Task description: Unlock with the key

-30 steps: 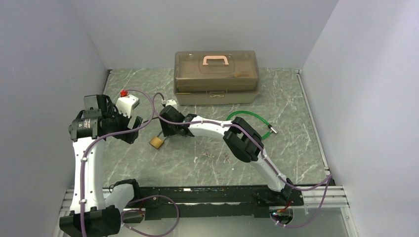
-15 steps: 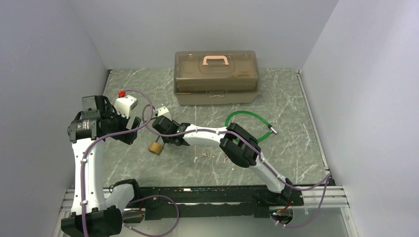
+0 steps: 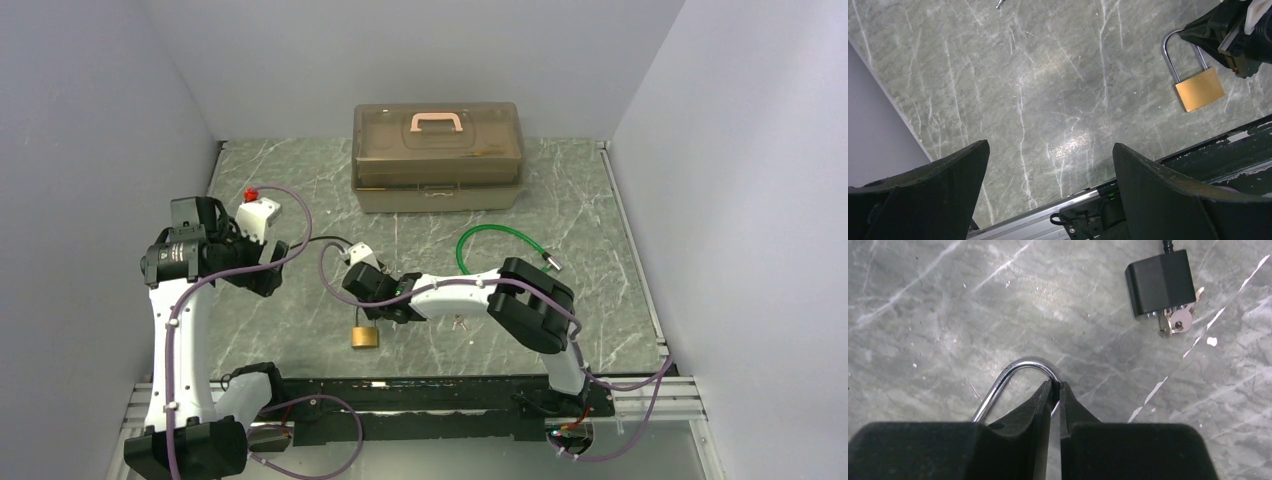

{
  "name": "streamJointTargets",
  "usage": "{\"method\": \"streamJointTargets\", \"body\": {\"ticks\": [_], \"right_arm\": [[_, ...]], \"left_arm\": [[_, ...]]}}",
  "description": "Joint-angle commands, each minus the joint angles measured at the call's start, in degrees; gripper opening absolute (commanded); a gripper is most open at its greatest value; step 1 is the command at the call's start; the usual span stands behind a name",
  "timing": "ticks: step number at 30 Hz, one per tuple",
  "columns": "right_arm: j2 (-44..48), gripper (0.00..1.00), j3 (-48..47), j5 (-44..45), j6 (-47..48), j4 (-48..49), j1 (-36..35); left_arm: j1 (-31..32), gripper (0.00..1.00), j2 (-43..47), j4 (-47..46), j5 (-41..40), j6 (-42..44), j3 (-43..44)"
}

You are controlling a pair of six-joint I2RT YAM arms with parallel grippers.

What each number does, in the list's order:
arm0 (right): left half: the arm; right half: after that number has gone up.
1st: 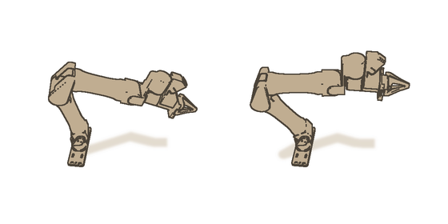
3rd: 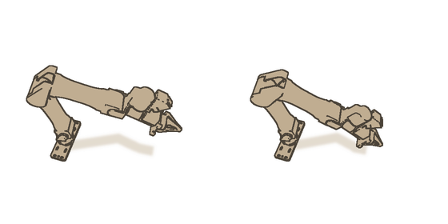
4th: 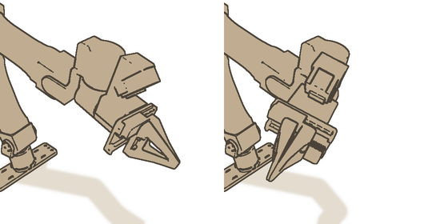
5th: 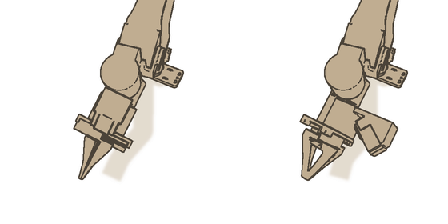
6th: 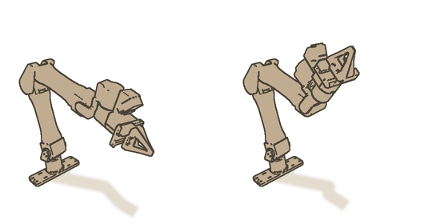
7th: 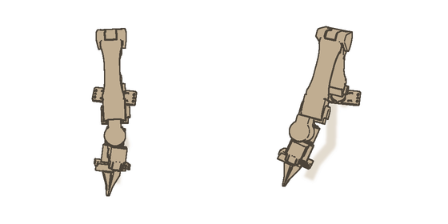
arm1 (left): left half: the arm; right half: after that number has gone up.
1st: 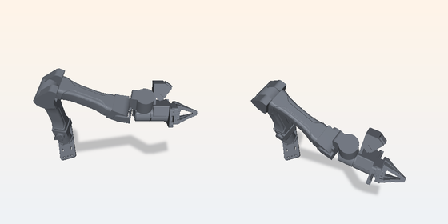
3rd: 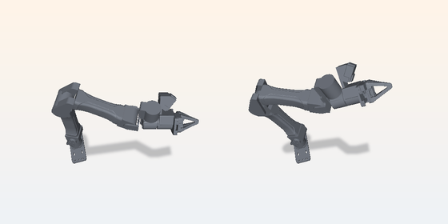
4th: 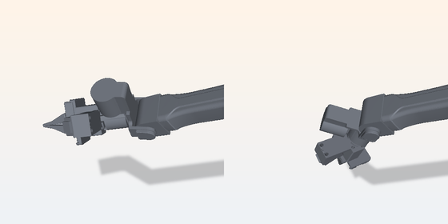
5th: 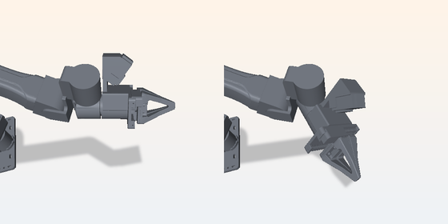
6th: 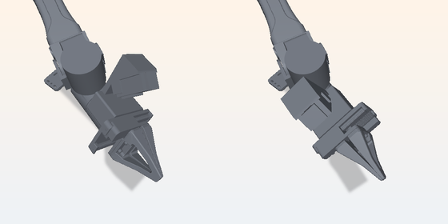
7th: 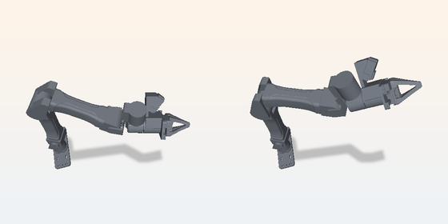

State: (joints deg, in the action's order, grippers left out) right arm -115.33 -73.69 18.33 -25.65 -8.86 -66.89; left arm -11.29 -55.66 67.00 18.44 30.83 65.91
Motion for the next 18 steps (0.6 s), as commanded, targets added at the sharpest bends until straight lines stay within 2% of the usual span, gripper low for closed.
{"method": "streamJointTargets", "body": {"ticks": [1,3,5,8,10,18], "right_arm": [[2.2,0.18,1.4,-2.5,1.4,-1.3,-0.7],[2.8,0.38,0.4,-3.5,2.2,-1.4,-0.6],[4.5,0.49,-0.4,-3.7,2.8,-2.4,-0.5],[9.5,0.54,1.0,-3.7,2.6,-3.6,-0.2],[13.5,0.54,3.4,-3.9,1.3,-5.0,0.8],[31.4,0.54,20.4,-2.3,-7.5,-11.8,7.1]], "left_arm": [[-0.3,1.0,0.1,0.0,3.1,0.7,-0.1],[-0.3,1.0,-0.4,0.6,4.0,0.9,0.2],[-0.3,0.99,-0.9,1.4,4.7,1.2,0.4],[-0.3,0.99,-1.4,2.3,5.9,2.1,0.8],[-0.2,0.99,-1.7,3.1,7.0,2.8,0.7],[1.6,0.99,-1.0,3.7,7.8,4.1,-1.7]]}}
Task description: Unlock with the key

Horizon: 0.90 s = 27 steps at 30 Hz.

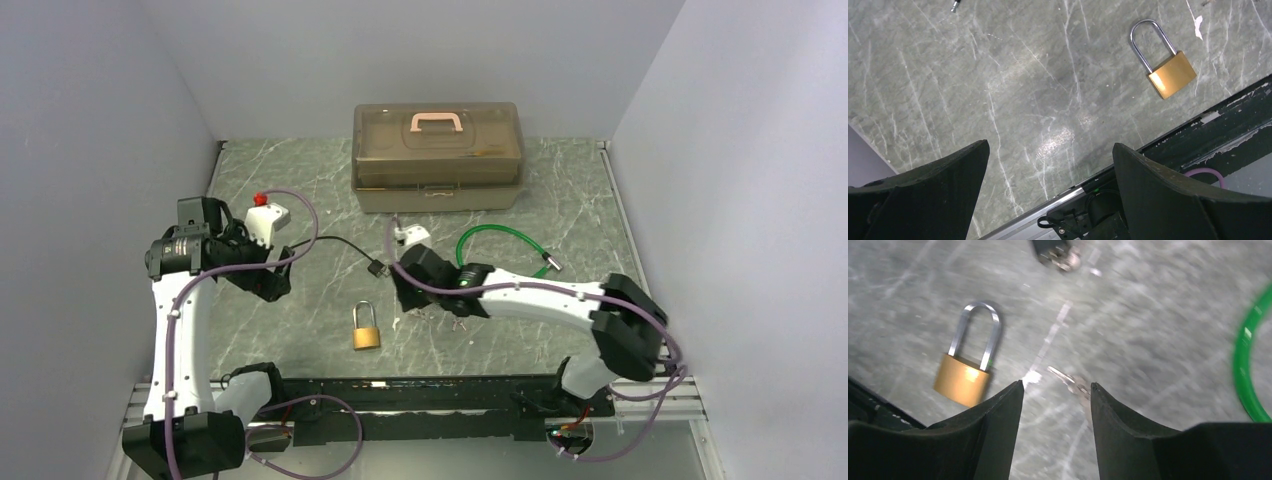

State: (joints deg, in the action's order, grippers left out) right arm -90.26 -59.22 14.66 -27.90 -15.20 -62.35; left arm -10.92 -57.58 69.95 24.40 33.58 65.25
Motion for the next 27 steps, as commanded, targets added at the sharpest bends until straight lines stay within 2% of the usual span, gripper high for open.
{"method": "streamJointTargets", "body": {"ticks": [1,6,13,27], "right_arm": [[8.0,0.54,7.8,1.2,-5.7,-5.7,2.9],[12.0,0.54,12.9,-3.8,-3.6,-1.6,2.8],[5.8,0.54,10.3,-7.1,1.0,1.0,2.5],[-5.3,0.52,7.3,-5.4,5.5,4.7,2.6]], "left_arm": [[1.8,0.99,1.1,0.6,1.6,1.2,-1.3],[4.6,0.99,1.4,0.0,1.2,0.0,-2.1],[6.8,0.99,1.6,0.1,0.9,-1.1,-2.3],[7.4,0.99,2.3,-0.1,0.4,-1.5,-2.8]]}}
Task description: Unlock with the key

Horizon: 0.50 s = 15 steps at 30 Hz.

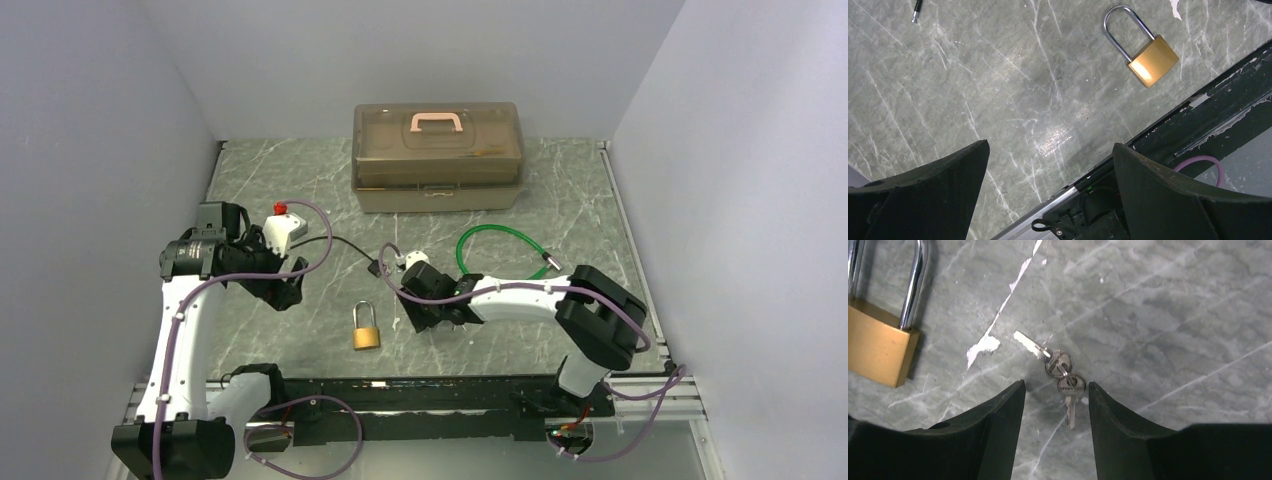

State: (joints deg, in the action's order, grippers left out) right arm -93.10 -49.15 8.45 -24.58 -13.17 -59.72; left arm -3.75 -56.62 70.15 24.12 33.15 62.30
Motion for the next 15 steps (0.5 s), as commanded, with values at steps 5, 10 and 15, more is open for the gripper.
{"method": "streamJointTargets", "body": {"ticks": [5,10,15], "right_arm": [[-3.9,0.44,-3.0,1.1,2.5,3.1,-0.1],[-2.9,0.17,-1.6,1.3,2.1,2.9,-0.3],[-1.1,0.0,-0.5,1.3,2.1,2.9,-0.6]], "left_arm": [[0.3,0.99,1.8,-0.5,0.9,-1.1,-0.1],[0.2,0.99,2.0,-0.8,1.2,-1.2,-0.4],[0.2,0.99,1.9,-0.7,2.3,-1.3,-0.5]]}}
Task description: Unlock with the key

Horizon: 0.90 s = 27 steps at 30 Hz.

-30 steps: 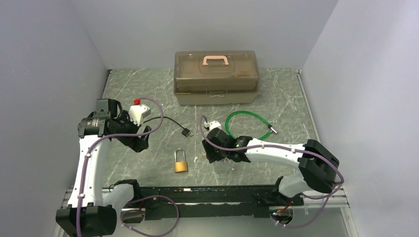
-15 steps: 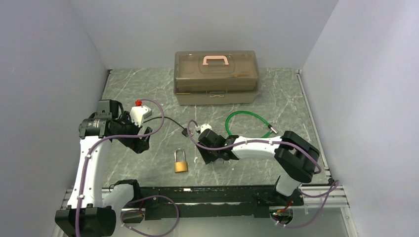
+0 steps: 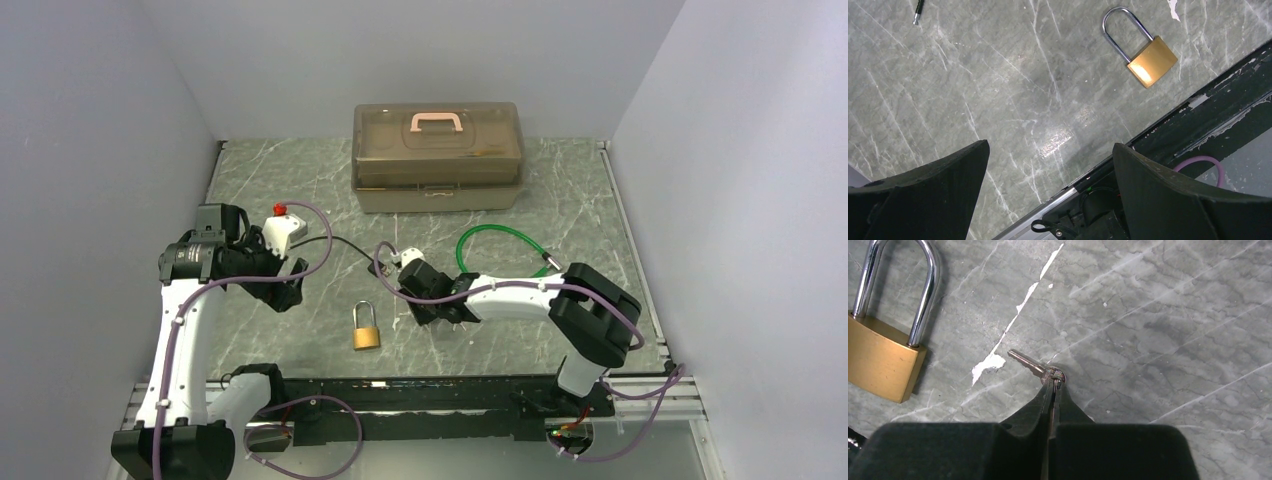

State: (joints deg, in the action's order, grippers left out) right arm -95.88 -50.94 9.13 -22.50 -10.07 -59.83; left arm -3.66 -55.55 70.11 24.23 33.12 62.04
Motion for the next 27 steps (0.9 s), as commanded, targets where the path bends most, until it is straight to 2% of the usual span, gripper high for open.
{"method": "streamJointTargets", "body": {"ticks": [1,10,16,21,27], "right_arm": [[2.4,0.0,1.5,0.3,0.4,0.0,-0.5],[11.6,0.0,2.7,-3.4,2.2,3.3,-0.5],[18.8,0.0,1.8,-3.9,1.0,3.1,-1.7],[22.1,0.0,-1.9,0.2,0.3,1.1,-4.7],[23.1,0.0,-6.4,6.9,1.6,0.3,-9.9]], "left_arm": [[0.1,0.99,0.9,-0.7,2.6,-1.3,-0.2],[3.2,1.0,-0.6,-1.1,5.4,-1.5,0.2],[13.1,0.99,-5.2,-4.9,8.3,-5.9,1.1],[16.8,0.99,-10.1,-8.4,19.5,-9.1,2.0],[17.2,0.99,-12.2,-10.7,31.7,-11.2,4.6]]}}
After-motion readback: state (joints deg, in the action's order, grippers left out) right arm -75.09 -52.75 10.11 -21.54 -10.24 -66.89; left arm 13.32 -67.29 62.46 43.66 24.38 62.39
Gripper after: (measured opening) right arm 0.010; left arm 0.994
